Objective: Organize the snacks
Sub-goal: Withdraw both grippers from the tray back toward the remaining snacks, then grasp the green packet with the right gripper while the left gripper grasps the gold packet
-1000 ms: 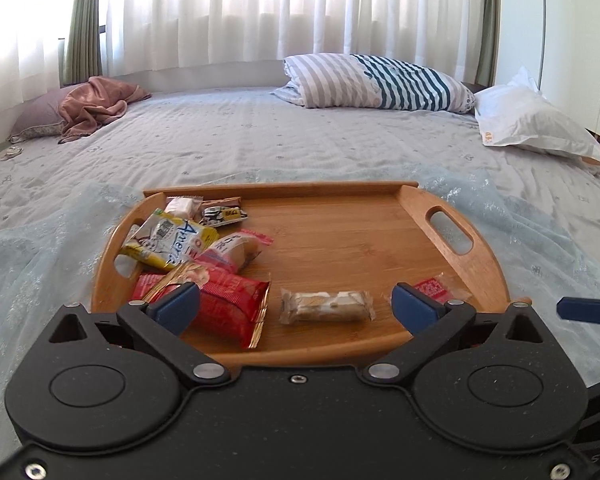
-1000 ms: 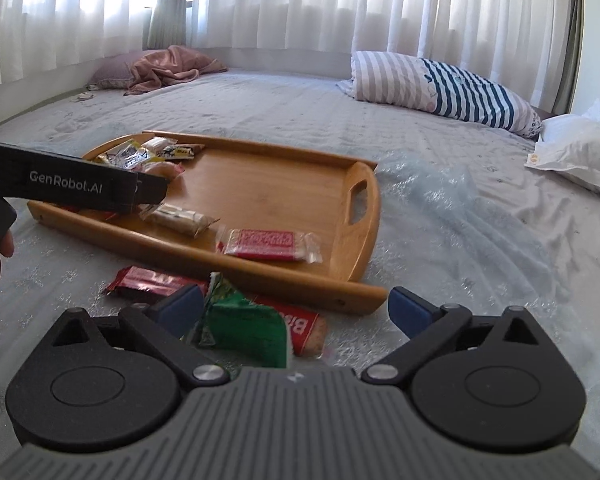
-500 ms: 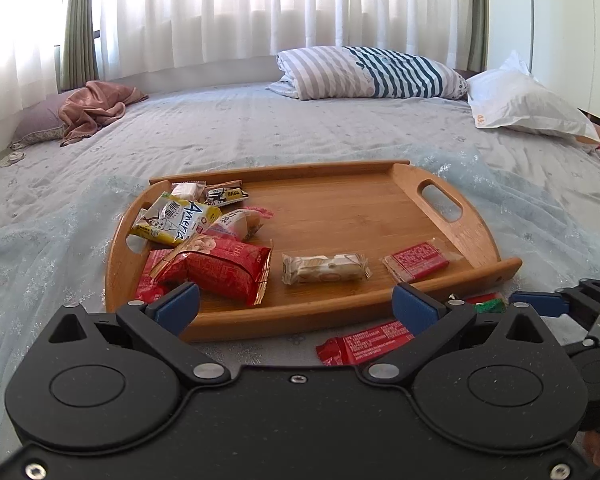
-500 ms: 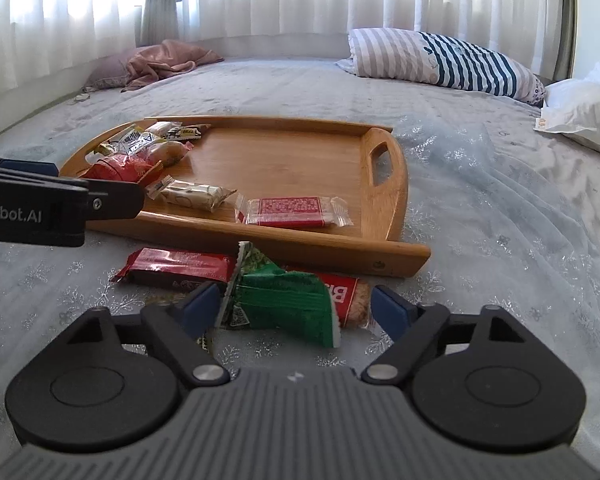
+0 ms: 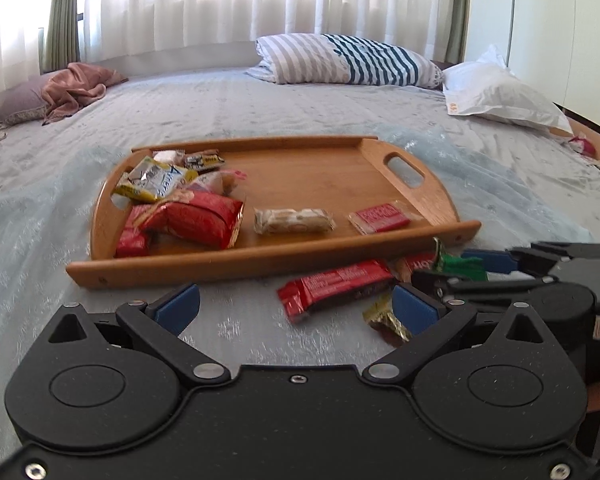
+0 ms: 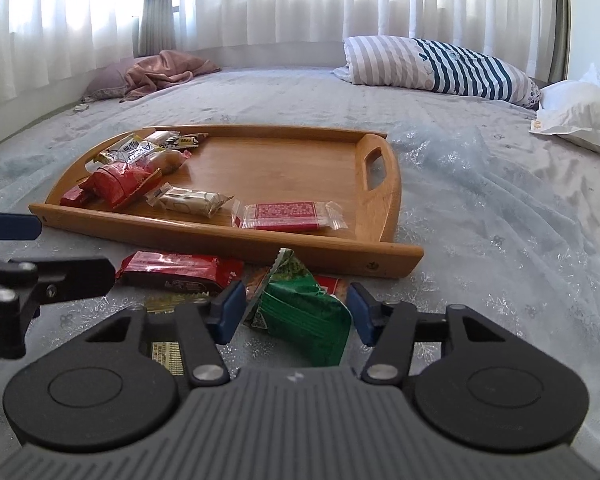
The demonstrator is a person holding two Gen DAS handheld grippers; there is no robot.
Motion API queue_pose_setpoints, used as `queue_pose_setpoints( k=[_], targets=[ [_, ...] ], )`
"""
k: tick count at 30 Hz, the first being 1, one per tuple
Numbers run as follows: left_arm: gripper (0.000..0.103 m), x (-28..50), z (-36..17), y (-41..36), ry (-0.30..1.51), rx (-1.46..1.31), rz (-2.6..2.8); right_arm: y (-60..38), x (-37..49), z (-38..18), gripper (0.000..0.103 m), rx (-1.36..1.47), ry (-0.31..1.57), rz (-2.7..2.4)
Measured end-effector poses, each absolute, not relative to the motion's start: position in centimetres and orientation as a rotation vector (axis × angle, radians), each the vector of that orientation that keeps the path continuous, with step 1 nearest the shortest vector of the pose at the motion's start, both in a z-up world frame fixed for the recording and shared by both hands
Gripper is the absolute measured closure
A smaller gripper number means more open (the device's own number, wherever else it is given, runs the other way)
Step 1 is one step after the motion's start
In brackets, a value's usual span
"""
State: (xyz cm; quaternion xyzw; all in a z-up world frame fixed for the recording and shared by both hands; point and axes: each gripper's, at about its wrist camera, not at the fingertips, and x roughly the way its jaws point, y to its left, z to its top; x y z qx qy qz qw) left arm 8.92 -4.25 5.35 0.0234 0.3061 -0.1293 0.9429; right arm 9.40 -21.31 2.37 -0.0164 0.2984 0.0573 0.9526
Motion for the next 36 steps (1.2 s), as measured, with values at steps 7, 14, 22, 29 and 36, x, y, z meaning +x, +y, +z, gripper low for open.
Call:
queue_pose_setpoints(
  k=[7, 14, 22, 29, 36],
  targets=[
    [0.001, 7.7, 5.3, -4.1, 0.629, 0.048, -0.279, -21.5, 8.7, 3.0, 0.054, -0.053, 0.599, 0.137],
    [0.001, 7.3, 5.2, -5.0, 0.640, 0.049, -0.326, -22.4, 7.7, 3.9, 0.055, -0.038, 0.579, 0.129],
    [0.001, 7.1, 4.5, -6.8, 0.669, 0.072, -0.387, -24.2, 6.9, 4.3, 0.054, -0.006, 0.572, 0.101],
    [0.001, 7.5, 3.6, -8.2, 0.694, 0.098, -0.402, -25.0, 6.1, 4.5, 0.054, 0.002, 0.566, 0.100],
    [0.001, 8.1, 2.6, -9.3, 0.719, 0.124, -0.400, -25.4, 5.9, 4.3, 0.054, 0.025, 0.570, 0.103]
  ],
)
